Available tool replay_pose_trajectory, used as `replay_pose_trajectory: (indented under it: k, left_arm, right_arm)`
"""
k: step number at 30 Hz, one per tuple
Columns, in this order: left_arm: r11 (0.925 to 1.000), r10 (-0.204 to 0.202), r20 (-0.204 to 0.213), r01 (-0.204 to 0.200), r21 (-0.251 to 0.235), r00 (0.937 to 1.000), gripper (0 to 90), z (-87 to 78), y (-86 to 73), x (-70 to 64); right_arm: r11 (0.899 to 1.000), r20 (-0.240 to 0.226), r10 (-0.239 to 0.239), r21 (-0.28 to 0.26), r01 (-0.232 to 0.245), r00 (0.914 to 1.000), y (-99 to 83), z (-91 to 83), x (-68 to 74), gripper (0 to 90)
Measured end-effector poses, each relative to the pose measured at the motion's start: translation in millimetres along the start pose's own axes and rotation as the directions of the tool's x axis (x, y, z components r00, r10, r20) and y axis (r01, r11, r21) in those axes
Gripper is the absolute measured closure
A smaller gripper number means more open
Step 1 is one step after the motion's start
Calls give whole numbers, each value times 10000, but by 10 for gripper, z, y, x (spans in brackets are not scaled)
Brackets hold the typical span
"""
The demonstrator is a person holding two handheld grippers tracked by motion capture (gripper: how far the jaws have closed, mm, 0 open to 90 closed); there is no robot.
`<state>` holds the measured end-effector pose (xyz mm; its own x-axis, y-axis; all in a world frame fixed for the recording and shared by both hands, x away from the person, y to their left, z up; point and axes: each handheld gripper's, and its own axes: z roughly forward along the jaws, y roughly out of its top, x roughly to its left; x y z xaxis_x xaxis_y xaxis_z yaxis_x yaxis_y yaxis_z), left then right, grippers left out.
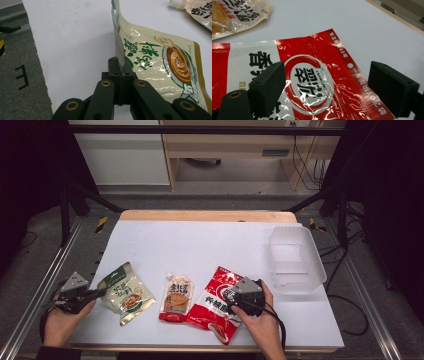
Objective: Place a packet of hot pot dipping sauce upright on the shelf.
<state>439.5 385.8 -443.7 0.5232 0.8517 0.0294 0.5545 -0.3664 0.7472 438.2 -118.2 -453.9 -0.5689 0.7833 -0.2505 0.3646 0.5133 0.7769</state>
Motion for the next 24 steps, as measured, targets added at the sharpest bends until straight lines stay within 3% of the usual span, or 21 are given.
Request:
replay_pose_trajectory:
  k: [6, 12, 14, 24]
  left_arm:
    - [9990, 63, 70, -60, -442, 10000, 900, -98, 37, -37]
    - [9958, 324, 146, -310, -866, 9994, 900, -228, 115, -102]
    - [9903, 692, 229, -659, -1222, 9973, 900, -335, 204, -170]
    - [9710, 1854, 675, -1722, -1658, 9803, 900, -554, 515, -392]
  right_arm:
    - [9985, 33, 544, 22, -544, 9985, -16, -7, -75, 158]
    - [9989, -123, 449, 118, -448, 9989, -11, 11, -45, 118]
    - [9993, -127, 353, 83, -352, 9993, -8, 11, -30, 102]
    - [10000, -398, 24, 0, -24, 9992, 8, -27, -22, 83]
